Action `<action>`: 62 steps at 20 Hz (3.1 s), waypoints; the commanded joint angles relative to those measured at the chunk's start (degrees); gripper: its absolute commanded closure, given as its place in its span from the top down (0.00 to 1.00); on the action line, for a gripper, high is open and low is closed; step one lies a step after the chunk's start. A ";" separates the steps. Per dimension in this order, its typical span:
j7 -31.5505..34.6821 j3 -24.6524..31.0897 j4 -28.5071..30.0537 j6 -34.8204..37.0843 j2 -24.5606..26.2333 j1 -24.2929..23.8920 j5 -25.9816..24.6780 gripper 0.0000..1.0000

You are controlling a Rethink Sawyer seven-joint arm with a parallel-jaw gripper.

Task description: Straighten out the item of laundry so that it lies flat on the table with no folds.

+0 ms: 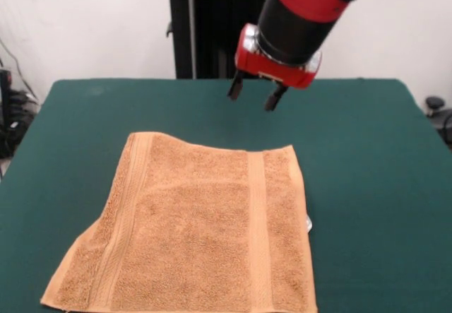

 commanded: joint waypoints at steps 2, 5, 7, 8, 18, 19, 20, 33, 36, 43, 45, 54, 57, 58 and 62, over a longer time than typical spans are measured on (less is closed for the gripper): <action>14.80 6.88 -2.72 -0.50 5.60 0.39 3.16 1.00; 14.93 6.46 -3.11 -0.98 6.19 0.66 3.20 1.00; 15.34 6.27 -3.37 -1.91 6.86 0.93 3.22 1.00; 15.78 6.24 -3.36 -2.44 7.25 1.11 3.37 1.00; 19.76 6.43 -2.75 -11.32 11.30 3.00 5.53 1.00; 20.09 6.48 -2.90 -12.00 11.85 3.14 5.92 1.00; 20.24 6.45 -3.07 -13.23 12.36 3.26 6.18 1.00; 23.88 5.04 -4.50 -21.88 19.11 6.18 12.02 1.00; 23.97 5.29 -4.25 -23.78 20.16 6.51 13.05 1.00; 18.47 7.50 -2.75 -29.13 21.50 4.18 12.68 1.00; 15.42 9.86 -1.42 -32.59 21.65 1.93 11.89 1.00; 6.19 23.35 6.31 -41.12 19.20 -9.41 10.17 1.00; 4.99 27.02 7.83 -42.09 18.33 -11.90 9.14 1.00; 4.90 27.86 8.21 -42.63 18.14 -12.48 8.58 1.00; 5.41 29.25 8.75 -41.95 17.67 -13.71 7.12 1.00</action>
